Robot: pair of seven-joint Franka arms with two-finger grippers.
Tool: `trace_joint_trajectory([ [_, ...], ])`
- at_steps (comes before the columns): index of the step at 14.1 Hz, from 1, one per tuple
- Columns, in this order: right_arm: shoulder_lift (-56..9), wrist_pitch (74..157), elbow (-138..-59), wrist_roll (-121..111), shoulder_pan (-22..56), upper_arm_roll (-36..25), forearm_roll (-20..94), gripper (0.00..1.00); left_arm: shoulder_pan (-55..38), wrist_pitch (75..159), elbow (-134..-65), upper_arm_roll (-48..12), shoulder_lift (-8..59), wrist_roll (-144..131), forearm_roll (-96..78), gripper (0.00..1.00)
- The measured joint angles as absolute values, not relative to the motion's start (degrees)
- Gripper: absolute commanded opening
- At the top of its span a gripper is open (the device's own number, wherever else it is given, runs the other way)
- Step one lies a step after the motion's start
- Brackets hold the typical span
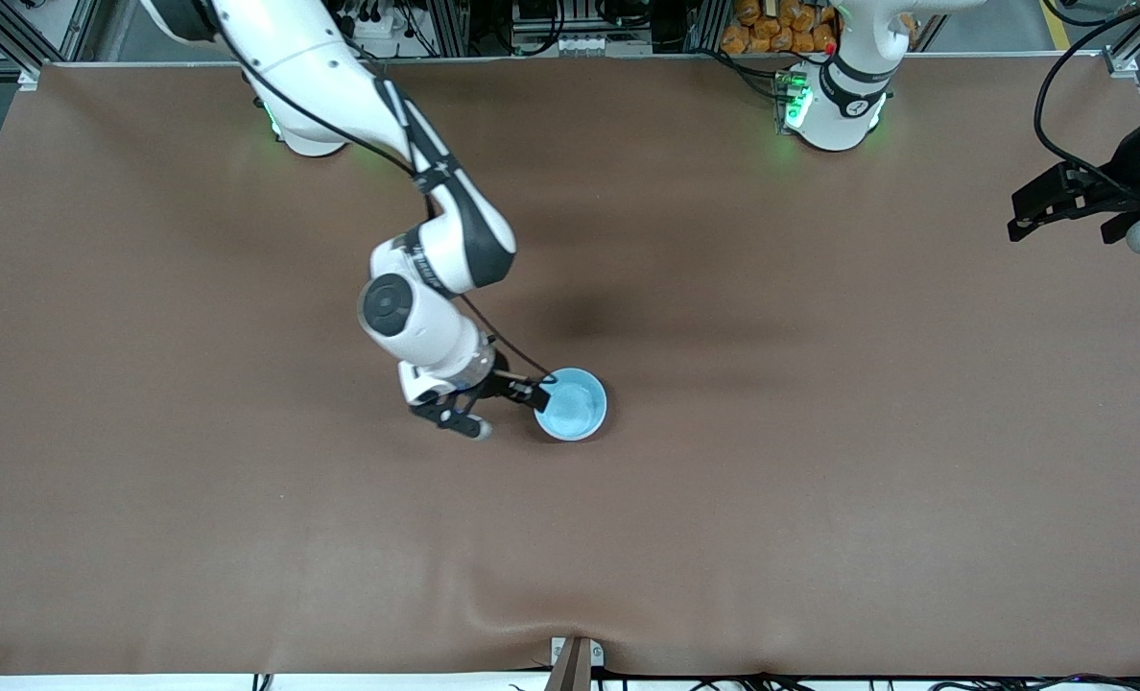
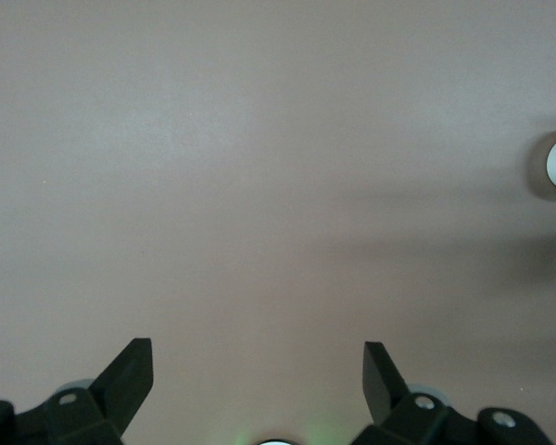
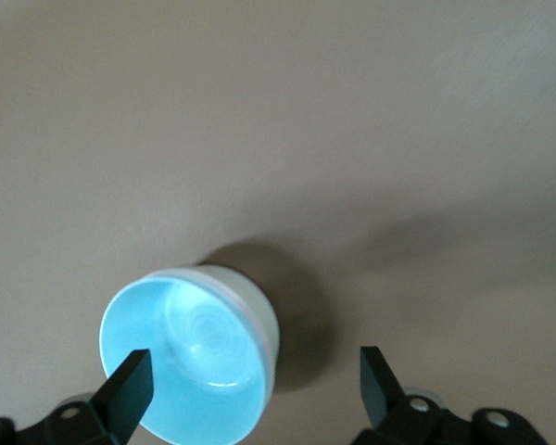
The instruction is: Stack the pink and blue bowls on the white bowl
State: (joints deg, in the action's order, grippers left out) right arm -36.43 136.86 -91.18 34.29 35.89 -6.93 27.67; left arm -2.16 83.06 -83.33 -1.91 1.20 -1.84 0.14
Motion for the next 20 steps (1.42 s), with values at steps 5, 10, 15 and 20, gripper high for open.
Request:
trace_joint_trajectory([
  [5, -29.8, 129.0, -93.8, 21.1, 31.5, -12.3, 27.7, 1.0, -2.2, 83.1, -83.4, -1.9, 1.5, -1.8, 0.1, 1.0],
  [10, -20.9, 122.6, -101.5, 7.6, 31.5, -20.9, 27.3, 1.0, -2.2, 83.1, -83.4, -2.0, 1.6, -1.8, 0.1, 1.0],
  [15, -14.6, 112.2, -102.1, -2.5, 29.1, -28.3, 20.7, 1.0, -2.2, 83.1, -83.4, -2.1, 1.6, -1.8, 0.1, 1.0],
  [20, -7.9, 103.6, -101.5, -6.8, 18.4, -22.2, 9.9, 1.0, -2.4, 83.1, -83.4, -2.1, 1.6, -1.8, 0.0, 1.0],
])
